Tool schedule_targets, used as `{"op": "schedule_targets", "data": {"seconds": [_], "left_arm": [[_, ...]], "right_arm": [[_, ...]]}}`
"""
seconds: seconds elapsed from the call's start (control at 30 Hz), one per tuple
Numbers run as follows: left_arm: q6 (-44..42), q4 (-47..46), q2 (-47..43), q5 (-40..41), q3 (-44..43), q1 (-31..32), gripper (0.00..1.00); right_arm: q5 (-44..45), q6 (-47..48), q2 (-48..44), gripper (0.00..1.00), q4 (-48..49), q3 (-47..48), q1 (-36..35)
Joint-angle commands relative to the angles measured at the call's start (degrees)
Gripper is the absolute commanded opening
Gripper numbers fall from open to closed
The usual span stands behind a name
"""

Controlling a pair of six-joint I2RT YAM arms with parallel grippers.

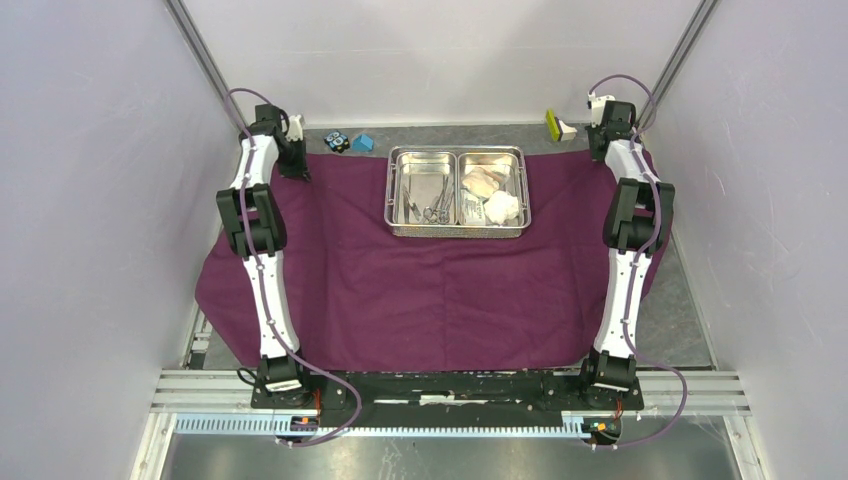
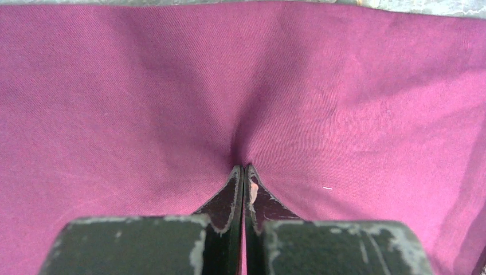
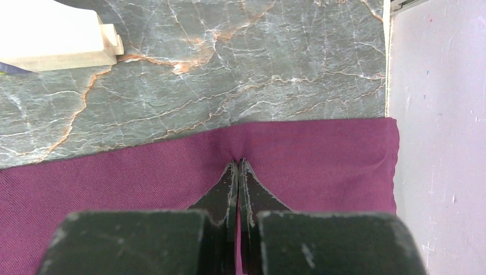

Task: Open and lay out the surgical kit
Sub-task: Open the surgical kit at the center of the board.

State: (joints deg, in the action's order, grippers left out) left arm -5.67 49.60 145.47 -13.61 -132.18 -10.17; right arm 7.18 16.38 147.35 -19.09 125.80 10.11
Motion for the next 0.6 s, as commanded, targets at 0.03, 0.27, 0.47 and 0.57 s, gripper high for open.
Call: {"op": "schedule_targets", "data": {"seconds": [0.03,0.27,0.47,0.57], "left_arm": [[2.0,-4.0,1.7,3.9,-4.6,-2.0,0.02],[1.6,-4.1,2.5,4.0,-6.6,-1.9,0.02],[0.8,-4.1,2.4,4.0,-6.4,-1.9,0.02],[0.1,-4.2,2.4,4.4,-6.1,-2.0,0.02]], "right_arm": [[3.4,1.3,0.6,0.00,5.4,3.1,0.9],[3.1,1.4,-1.5,0.00,5.9,-0.9,1.3],[2.6,1.8,-4.2,0.00,7.1,-5.8,1.9],[2.4,1.8,-4.6,0.00,7.0,-6.1,2.2]]}}
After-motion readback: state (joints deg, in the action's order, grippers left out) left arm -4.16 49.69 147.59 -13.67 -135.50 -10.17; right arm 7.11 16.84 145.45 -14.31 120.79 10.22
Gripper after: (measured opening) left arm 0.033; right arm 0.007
